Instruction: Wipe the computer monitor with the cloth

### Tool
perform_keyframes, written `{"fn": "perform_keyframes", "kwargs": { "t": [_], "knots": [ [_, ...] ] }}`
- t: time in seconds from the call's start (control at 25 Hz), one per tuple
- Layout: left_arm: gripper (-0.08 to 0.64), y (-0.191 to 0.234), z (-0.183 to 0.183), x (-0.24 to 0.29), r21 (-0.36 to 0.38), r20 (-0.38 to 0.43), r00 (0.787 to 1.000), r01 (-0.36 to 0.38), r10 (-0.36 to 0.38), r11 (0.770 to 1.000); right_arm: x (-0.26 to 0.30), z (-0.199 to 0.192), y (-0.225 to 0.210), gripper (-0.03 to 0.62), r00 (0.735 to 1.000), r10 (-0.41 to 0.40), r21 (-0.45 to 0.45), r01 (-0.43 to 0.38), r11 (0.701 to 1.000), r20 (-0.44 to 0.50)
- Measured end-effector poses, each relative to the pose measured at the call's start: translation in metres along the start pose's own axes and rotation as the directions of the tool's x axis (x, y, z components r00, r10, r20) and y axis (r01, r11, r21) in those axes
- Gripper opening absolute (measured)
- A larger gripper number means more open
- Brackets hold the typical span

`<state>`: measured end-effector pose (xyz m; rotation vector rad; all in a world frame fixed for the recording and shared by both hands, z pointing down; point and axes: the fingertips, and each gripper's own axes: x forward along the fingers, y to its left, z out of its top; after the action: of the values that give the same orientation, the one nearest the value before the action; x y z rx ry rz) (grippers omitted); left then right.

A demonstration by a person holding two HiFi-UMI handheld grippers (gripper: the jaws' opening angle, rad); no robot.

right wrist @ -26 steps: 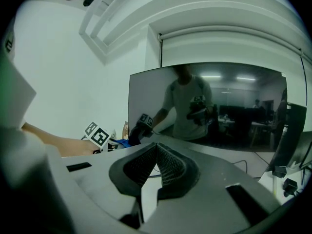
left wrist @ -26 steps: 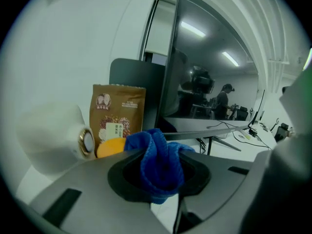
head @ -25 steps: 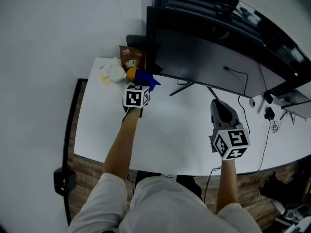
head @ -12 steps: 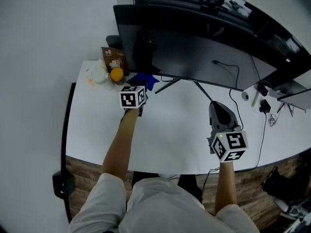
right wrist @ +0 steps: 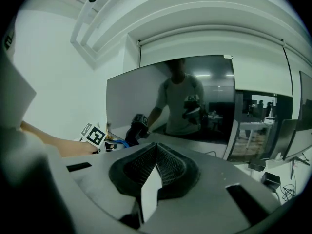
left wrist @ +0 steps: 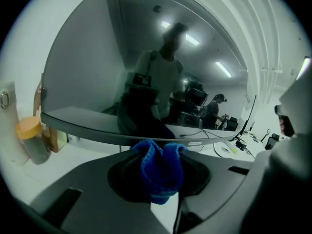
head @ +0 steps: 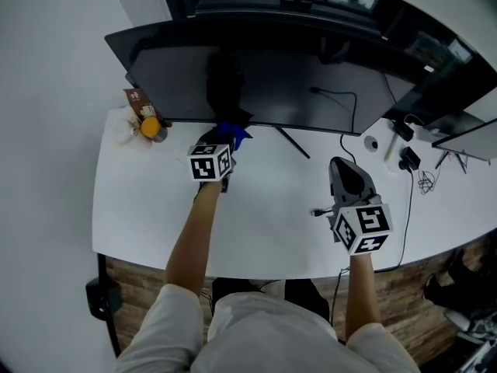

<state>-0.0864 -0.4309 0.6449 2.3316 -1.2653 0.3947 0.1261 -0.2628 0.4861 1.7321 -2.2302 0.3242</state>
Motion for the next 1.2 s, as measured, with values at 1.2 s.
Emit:
{"fn": "perform_keyframes", "kwargs": {
  "t": [1.2],
  "knots": [
    [0.098, -0.364, -0.03, 0.147, 0.092, -0.013, 0.973, 0.23, -0.23, 0.969, -0.121, -0.066, -0.258, 0.014, 0.997, -0.063, 0.089, 0.066, 0.994, -0.038]
  ]
}}
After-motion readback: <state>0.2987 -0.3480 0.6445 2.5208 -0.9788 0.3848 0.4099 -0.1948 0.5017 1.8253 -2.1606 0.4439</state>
